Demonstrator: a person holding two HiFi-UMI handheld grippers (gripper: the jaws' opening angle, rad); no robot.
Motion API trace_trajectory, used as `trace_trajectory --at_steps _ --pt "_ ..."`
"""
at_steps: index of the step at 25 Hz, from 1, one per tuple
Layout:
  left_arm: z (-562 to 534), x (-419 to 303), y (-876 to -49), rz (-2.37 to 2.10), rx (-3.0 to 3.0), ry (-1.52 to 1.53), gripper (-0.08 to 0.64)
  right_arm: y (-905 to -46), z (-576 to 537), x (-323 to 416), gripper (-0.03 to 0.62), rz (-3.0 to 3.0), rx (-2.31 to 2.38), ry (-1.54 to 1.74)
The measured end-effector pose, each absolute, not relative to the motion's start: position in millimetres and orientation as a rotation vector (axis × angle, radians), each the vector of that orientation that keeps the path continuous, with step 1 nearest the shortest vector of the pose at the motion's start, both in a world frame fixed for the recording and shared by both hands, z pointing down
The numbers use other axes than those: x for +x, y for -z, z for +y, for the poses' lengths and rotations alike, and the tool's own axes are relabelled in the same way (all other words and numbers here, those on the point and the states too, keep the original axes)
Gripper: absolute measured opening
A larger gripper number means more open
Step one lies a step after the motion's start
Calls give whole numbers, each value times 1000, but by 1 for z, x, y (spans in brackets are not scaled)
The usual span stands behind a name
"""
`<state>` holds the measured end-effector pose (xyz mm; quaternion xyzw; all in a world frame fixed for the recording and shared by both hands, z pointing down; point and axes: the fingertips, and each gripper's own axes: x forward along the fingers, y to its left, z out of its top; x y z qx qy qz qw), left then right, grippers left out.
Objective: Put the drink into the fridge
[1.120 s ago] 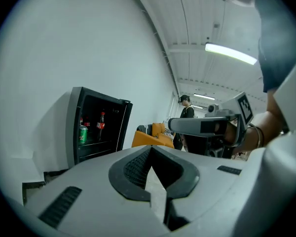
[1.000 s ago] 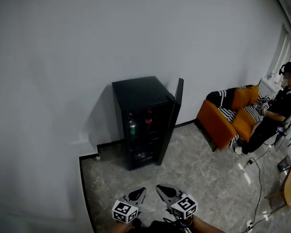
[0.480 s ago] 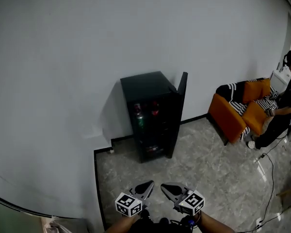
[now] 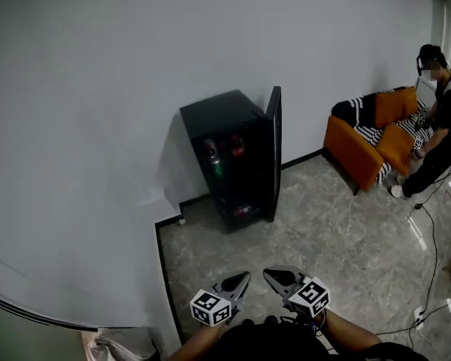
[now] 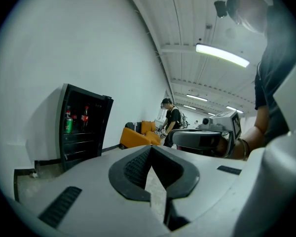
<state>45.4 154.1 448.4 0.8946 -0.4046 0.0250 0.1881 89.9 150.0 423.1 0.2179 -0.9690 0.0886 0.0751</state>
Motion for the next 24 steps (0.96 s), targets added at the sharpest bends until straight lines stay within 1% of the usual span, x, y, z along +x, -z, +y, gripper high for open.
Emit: trace_trajectory --at_steps 3,8,15,24 --pt "154 47 -438 -1130 2566 -79 11 -417 148 87 23 -2918 670 -228" --pt "164 29 -435 -1137 2565 -106 12 -414 155 72 23 -2949 642 -191" --pt "170 13 -434 -1170 2540 -173 12 -420 159 71 23 -2969 639 -243" --pt "144 16 -429 -1179 2593 -240 12 -423 127 75 23 -2946 721 -198"
